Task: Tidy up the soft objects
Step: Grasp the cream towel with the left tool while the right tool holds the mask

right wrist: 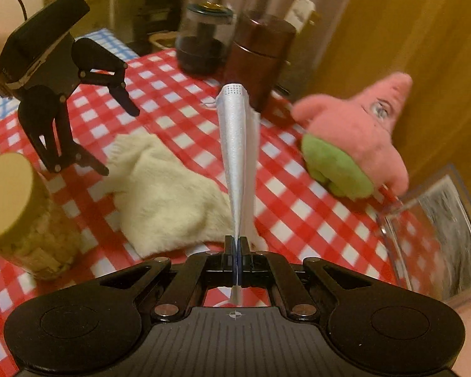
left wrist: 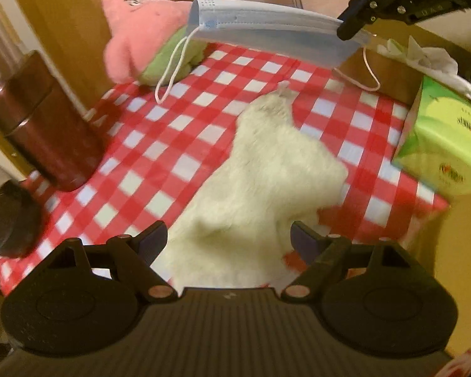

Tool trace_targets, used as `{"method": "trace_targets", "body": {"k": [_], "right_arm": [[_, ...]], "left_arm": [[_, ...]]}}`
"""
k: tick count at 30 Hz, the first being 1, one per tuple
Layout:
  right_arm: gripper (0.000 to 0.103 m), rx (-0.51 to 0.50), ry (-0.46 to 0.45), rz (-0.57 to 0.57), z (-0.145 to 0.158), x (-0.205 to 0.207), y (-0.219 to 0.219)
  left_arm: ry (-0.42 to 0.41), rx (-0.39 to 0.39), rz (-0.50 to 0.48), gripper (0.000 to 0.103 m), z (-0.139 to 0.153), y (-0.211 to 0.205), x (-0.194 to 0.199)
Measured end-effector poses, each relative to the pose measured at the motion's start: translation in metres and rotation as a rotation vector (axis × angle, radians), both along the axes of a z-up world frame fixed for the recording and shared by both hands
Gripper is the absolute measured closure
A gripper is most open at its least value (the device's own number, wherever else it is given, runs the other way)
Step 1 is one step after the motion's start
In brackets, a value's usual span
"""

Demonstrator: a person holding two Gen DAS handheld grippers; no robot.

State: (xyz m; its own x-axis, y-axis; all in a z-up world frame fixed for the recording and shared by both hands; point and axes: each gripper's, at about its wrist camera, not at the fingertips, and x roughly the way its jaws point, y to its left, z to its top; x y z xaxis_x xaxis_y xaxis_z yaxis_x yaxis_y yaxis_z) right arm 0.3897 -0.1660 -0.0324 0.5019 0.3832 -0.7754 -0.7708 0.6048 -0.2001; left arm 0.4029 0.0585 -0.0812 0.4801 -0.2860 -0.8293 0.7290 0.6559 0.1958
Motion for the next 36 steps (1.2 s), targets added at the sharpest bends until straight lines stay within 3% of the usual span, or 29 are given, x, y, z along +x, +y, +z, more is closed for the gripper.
{"method": "trace_targets", "body": {"k": [8, 15, 18, 20, 23, 26, 36], "right_arm": [[0.102, 0.014, 0.022, -0.052, -0.013, 0.002, -0.017], [0.102, 0.020, 0.032, -0.075, -0.019, 0.003, -0.018], [0.102, 0.030, 0.036, -0.082, -0.020, 0.004, -0.019], [0.102, 0.032, 0.039, -0.085, -0.022, 0.003, -0.020], [0.102, 0.034, 0.044, -0.092, -0.025, 0.002, -0.022], [0.102, 0.044, 0.047, -0.103, -0.024, 0.000, -0.024], [0.102, 0.067, 0.038, -0.116, -0.015, -0.005, -0.026]], "left_arm": [[0.098, -0.094, 0.046, 0.019, -0.025, -0.029, 0.034], [0.150, -0.045, 0.032, 0.024, -0.041, -0.050, 0.048], [0.168, -0.010, 0.035, 0.036, -0.045, -0.053, 0.051], [0.196, -0.019, 0.039, 0.071, -0.046, -0.052, 0.054], [0.208, 0.029, 0.058, 0.081, -0.048, -0.049, 0.056], [0.231, 0.007, 0.090, 0.092, -0.046, -0.043, 0.057], [0.183, -0.005, 0.187, 0.096, -0.015, -0.021, 0.054]]}}
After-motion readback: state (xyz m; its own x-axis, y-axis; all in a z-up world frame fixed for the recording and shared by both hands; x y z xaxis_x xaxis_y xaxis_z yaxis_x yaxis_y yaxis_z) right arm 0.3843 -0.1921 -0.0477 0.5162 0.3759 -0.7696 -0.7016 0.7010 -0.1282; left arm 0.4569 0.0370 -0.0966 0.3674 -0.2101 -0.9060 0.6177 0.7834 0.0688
